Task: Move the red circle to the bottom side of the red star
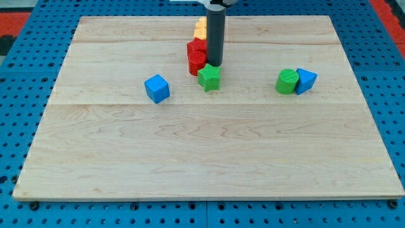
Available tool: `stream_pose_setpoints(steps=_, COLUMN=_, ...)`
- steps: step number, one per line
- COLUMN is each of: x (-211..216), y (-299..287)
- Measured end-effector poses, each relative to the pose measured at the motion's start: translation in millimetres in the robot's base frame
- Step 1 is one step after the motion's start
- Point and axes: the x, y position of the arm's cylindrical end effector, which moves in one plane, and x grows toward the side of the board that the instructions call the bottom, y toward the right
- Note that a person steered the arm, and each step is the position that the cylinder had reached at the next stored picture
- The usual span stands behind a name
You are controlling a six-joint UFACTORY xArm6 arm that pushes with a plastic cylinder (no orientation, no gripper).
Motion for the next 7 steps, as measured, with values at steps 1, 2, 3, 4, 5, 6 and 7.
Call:
stream_pose_setpoints(steps=1, x=-2, y=17)
stream_pose_setpoints(steps=2, x=9, y=51)
stream_pose_setpoints(steps=3, x=76, y=94)
stream_pose_setpoints(steps=4, x=147, y=12)
stream_pose_setpoints(steps=5, x=132, y=-149)
stream_pose_setpoints(steps=6, x=92, y=-197)
stream_pose_setpoints(steps=7, x=85, y=-163)
